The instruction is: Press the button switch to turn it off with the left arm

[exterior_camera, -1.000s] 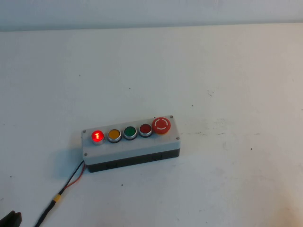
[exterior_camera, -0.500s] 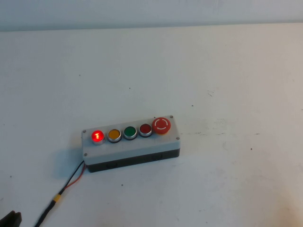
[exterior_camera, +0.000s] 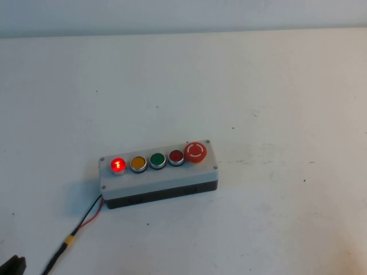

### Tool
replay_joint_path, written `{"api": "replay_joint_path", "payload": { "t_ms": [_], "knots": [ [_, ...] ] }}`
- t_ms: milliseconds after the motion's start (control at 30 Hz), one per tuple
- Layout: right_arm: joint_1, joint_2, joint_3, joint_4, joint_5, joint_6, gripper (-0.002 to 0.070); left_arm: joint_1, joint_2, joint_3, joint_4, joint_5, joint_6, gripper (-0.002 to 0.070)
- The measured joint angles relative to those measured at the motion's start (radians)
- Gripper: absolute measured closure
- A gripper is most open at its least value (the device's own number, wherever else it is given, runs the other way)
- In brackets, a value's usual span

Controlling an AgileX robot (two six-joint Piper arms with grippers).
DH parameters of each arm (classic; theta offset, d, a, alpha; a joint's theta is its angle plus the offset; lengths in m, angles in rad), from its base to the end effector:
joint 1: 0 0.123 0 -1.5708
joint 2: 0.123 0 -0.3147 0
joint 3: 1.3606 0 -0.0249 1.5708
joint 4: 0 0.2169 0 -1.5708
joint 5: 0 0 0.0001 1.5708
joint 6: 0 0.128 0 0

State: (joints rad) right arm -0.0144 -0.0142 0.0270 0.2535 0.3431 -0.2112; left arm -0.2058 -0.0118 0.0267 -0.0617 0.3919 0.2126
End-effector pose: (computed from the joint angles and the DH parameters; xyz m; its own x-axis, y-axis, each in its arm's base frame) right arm 0.0250 0.0105 0.1654 -0.2574 0.0317 -0.9658 -0.0600 0.9970 0.0487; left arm 0.0222 -0.0077 0.1582 -0.2682 0.2142 -0.9392 0.2710 0.9524 0.1398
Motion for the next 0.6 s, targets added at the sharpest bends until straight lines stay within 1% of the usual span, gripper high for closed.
{"api": "replay_joint_path", "payload": {
  "t_ms": [133,300,467,567,600],
  "knots": [
    [0.000,0.000,0.000,0.000,0.000,0.000,0.0692,0.000,0.000,0.000,-0.020,-0.008,0.000,0.0677],
    [0.000,0.000,0.000,0.000,0.000,0.000,0.0692,0.000,0.000,0.000,-0.116,-0.051,-0.006,0.0677],
    [0.000,0.000,0.000,0.000,0.000,0.000,0.0692,0.000,0.000,0.000,-0.180,-0.078,-0.007,0.0677],
    [0.000,0.000,0.000,0.000,0.000,0.000,0.0692,0.000,0.000,0.000,-0.303,-0.114,-0.028,0.0677],
    [0.000,0.000,0.000,0.000,0.000,0.000,0.0692,0.000,0.000,0.000,-0.367,-0.134,-0.036,0.0677]
  ]
}}
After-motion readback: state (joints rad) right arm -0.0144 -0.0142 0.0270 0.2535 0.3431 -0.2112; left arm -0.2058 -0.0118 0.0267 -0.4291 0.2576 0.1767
